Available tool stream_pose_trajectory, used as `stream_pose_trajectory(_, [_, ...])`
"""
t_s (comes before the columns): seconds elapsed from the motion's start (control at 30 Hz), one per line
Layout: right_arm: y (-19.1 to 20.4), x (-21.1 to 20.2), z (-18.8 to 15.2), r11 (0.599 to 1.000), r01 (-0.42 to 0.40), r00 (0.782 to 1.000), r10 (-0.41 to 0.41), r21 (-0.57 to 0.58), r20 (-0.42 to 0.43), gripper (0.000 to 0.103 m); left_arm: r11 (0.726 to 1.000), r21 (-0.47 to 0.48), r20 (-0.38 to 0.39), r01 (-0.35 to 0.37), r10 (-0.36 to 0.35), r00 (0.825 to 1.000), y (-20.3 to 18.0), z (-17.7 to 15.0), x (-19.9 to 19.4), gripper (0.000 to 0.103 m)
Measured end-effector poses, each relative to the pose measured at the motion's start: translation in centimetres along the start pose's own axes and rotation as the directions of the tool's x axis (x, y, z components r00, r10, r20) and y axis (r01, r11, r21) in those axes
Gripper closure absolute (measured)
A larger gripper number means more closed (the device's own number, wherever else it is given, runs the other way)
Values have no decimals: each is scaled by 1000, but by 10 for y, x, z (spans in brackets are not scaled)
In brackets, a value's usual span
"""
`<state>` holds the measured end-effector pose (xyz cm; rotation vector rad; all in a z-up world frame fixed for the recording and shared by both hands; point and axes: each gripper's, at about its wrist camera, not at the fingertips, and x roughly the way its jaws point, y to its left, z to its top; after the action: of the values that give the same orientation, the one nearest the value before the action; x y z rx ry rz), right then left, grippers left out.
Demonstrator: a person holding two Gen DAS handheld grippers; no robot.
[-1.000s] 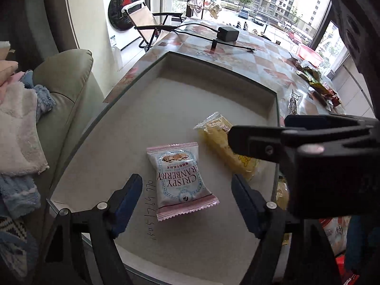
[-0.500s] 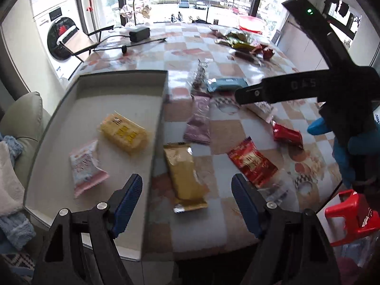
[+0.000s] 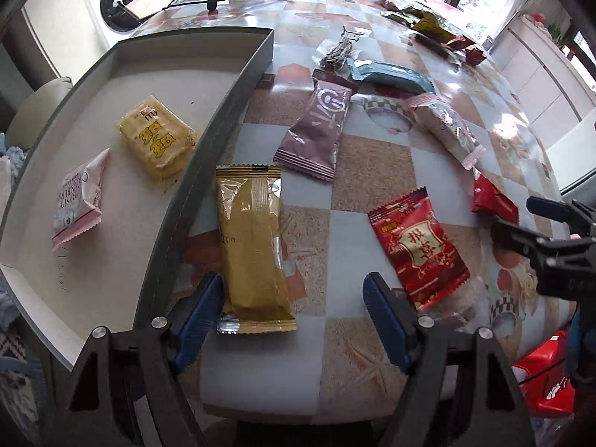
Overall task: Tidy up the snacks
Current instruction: 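Grasp gold wrapper bar with left gripper while right grasps red wrapper bar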
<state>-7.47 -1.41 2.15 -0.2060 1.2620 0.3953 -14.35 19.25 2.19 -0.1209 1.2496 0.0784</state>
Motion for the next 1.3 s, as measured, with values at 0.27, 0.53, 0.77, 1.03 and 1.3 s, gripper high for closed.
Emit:
stream_pose_trajectory(0.27, [7, 16, -1, 996, 35, 999, -35, -83, 8, 1, 997, 71, 19, -25, 24, 1000, -16, 5, 13, 1])
stream_pose_trajectory(0.53, [5, 17, 6, 995, 32, 998, -27, -92, 54, 1, 996, 83, 42, -17, 13, 999, -15, 1, 14, 1])
stream_pose_trajectory(0.77, [28, 6, 2, 993, 29, 998, -22, -114, 63, 29, 995, 103, 55, 3, -9, 998, -19, 10, 6, 61])
stream_pose_trajectory(1.03, [14, -8, 2, 997, -77, 992, 79, -26, 98, 76, 993, 75, 59, 95, -100, 993, -8, 9, -3, 79])
stream_pose_trajectory(1.3, [4, -25, 5, 990, -140, 981, 137, 14, 140, 76, 988, 113, 112, 103, -116, 987, -19, 12, -21, 79])
